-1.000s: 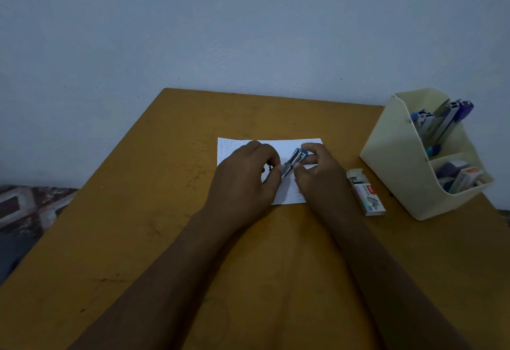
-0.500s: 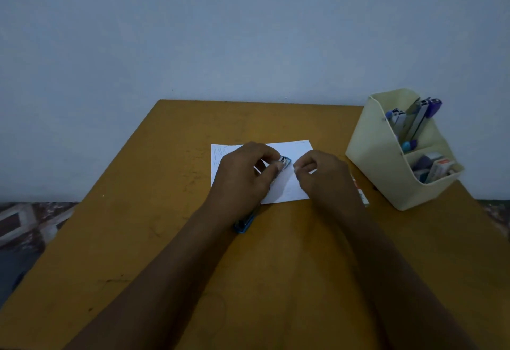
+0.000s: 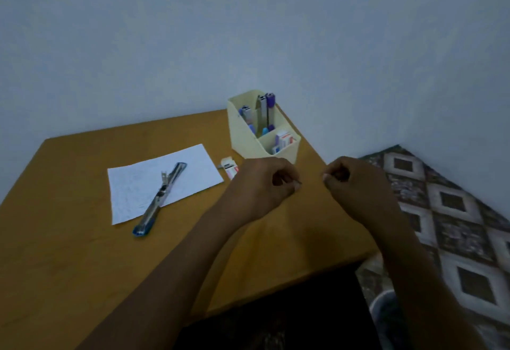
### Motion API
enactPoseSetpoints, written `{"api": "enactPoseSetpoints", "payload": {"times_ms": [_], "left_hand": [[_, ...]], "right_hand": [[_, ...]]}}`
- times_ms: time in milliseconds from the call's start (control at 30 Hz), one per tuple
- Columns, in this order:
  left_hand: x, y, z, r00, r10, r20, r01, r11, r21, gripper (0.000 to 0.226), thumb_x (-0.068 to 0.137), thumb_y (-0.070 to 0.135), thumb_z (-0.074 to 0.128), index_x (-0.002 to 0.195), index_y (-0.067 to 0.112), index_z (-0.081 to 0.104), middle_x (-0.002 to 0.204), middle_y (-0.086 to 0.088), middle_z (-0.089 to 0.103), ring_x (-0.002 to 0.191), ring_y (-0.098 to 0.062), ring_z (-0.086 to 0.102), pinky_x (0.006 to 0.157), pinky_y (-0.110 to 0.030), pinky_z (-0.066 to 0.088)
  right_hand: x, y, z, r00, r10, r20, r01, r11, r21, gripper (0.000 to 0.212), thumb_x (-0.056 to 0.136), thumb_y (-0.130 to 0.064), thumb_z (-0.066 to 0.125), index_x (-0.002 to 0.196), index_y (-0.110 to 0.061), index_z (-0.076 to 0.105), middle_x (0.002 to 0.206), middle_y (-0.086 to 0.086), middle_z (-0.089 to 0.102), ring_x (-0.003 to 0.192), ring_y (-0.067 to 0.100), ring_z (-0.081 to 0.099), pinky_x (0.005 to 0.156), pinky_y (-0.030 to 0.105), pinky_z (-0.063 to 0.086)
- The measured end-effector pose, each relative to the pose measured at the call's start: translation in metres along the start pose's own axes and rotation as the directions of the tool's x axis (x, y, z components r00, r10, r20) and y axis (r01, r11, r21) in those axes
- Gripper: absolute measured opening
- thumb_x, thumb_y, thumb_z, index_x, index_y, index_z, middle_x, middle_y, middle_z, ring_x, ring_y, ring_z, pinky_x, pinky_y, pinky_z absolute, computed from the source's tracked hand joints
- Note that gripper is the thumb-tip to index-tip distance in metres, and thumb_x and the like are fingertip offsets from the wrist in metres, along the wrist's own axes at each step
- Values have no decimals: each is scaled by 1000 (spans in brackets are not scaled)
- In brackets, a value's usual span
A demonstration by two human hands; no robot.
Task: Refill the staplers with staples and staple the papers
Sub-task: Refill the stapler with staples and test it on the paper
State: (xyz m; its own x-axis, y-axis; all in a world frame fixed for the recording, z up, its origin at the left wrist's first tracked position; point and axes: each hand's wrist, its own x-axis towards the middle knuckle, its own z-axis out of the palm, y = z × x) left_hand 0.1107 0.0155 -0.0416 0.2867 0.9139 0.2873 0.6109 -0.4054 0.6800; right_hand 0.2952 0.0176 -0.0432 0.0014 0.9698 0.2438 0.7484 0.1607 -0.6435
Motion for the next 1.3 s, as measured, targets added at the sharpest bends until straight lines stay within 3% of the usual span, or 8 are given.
{"api": "enactPoseSetpoints", "payload": {"times_ms": [333, 467, 600, 667, 767, 867, 1067, 1300], "left_hand": [[18, 77, 116, 920, 211, 331, -235, 971, 35, 10, 83, 12, 69, 92, 14, 73, 83, 7, 66, 70, 1, 55, 65, -5, 42], [16, 97, 162, 846, 204, 493, -260, 964, 47, 11, 87, 19, 68, 96, 13, 72, 90, 1, 70, 77, -6, 62, 68, -19, 50], [13, 113, 195, 768, 202, 608, -309, 948, 76, 13, 87, 8, 64, 97, 10, 71, 95, -4, 71, 83, -14, 64, 68, -20, 50], [11, 118, 209, 733, 195, 651, -331, 939, 92, 17, 86, 5, 61, 100, 9, 70, 97, -5, 70, 83, -15, 63, 67, -22, 49], [7, 119, 223, 703, 213, 679, -375, 922, 99, 19, 84, 4, 59, 99, 8, 70, 94, -6, 70, 74, -11, 57, 58, -14, 43], [5, 119, 231, 695, 227, 682, -380, 922, 80, 20, 84, 3, 58, 99, 8, 70, 91, -7, 70, 76, -17, 62, 67, -31, 53], [4, 119, 232, 700, 205, 684, -378, 919, 111, 29, 88, 4, 51, 113, 11, 64, 97, -8, 69, 80, -22, 62, 73, -42, 53], [11, 113, 204, 746, 227, 626, -368, 924, 103, 23, 94, 8, 52, 113, 13, 65, 103, -3, 67, 78, -7, 51, 66, -15, 37]], "right_hand": [[-86, 106, -98, 956, 260, -134, -269, 961, -60, 9, 86, -14, 59, 79, -16, 63, 71, -7, 60, 65, 6, 55, 52, 16, 39], [-111, 134, -109, 938, 327, -116, -339, 933, -116, 13, 88, -11, 56, 79, -6, 64, 70, 0, 61, 68, 16, 57, 56, 26, 40], [-124, 150, -115, 923, 370, -106, -384, 904, -188, 19, 85, -9, 55, 84, 7, 65, 74, 17, 65, 71, 30, 60, 61, 39, 48], [-129, 157, -118, 911, 404, -80, -412, 891, -193, 16, 84, -10, 56, 80, 0, 67, 69, 7, 63, 65, 20, 59, 53, 26, 46], [-132, 165, -120, 900, 433, -54, -435, 882, -179, 11, 81, -9, 58, 76, -5, 67, 68, 0, 62, 62, 10, 56, 55, 20, 44], [-133, 171, -120, 898, 437, -55, -440, 880, -178, 11, 79, -7, 58, 74, -2, 67, 71, 8, 66, 63, 16, 61, 62, 31, 52], [-135, 171, -119, 892, 452, -22, -450, 880, -154, 13, 82, -7, 57, 74, -4, 68, 69, 3, 64, 60, 10, 58, 56, 23, 48], [-126, 157, -113, 904, 427, -3, -423, 895, -142, 16, 85, -7, 55, 79, 2, 67, 74, 10, 67, 67, 19, 62, 64, 34, 54]]}}
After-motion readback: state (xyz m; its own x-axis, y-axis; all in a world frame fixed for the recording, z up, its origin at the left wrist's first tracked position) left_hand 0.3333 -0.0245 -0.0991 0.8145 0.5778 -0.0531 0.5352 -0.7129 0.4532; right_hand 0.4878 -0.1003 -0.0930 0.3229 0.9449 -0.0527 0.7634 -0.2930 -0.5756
